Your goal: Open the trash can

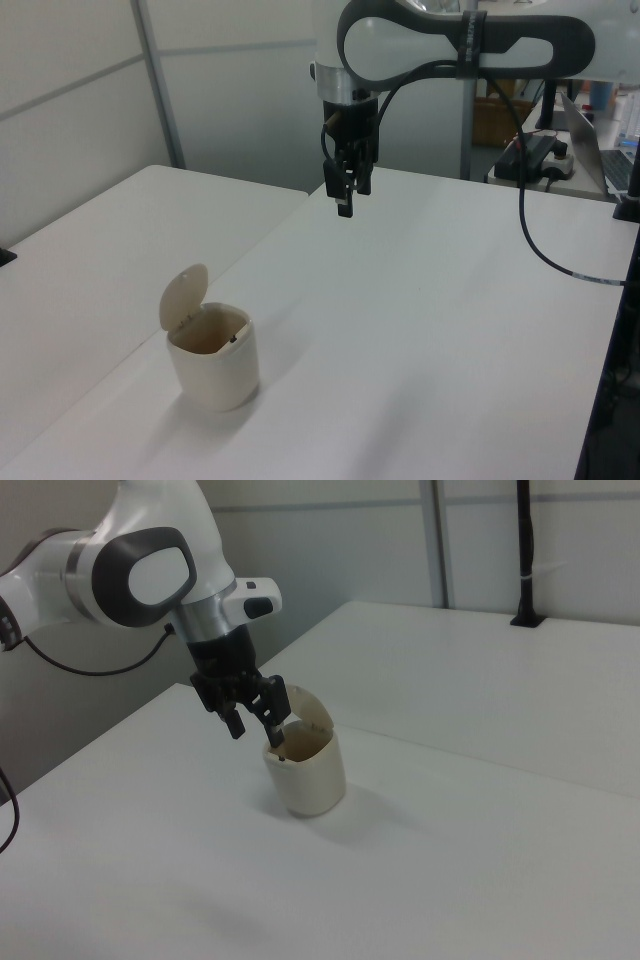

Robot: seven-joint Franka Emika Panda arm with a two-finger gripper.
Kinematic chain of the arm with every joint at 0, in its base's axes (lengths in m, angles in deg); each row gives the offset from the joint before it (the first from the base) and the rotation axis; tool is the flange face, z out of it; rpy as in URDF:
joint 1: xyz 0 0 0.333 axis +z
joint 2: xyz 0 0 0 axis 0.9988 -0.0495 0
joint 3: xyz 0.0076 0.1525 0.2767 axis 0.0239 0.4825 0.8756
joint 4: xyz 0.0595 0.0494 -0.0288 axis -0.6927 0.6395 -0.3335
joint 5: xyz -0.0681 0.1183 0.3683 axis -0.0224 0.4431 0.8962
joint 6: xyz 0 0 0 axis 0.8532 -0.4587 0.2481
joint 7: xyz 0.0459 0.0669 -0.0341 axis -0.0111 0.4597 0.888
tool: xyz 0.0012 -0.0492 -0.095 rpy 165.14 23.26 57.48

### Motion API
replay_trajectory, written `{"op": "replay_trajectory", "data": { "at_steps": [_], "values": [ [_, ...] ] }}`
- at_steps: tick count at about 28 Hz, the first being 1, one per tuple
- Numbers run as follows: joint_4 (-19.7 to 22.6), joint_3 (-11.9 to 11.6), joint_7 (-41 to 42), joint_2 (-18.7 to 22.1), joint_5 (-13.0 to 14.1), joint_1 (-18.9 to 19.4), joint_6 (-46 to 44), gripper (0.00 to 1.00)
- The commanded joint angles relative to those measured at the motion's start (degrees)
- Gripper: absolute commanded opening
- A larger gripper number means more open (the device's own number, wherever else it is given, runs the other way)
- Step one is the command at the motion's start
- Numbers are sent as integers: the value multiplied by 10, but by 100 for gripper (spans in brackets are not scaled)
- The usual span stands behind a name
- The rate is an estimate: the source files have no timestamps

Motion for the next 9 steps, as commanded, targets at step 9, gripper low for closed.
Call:
{"op": "replay_trajectory", "data": {
  "at_steps": [9],
  "values": [
    [6, -2, 7, 10, 0, 3, -32, 100]
  ]
}}
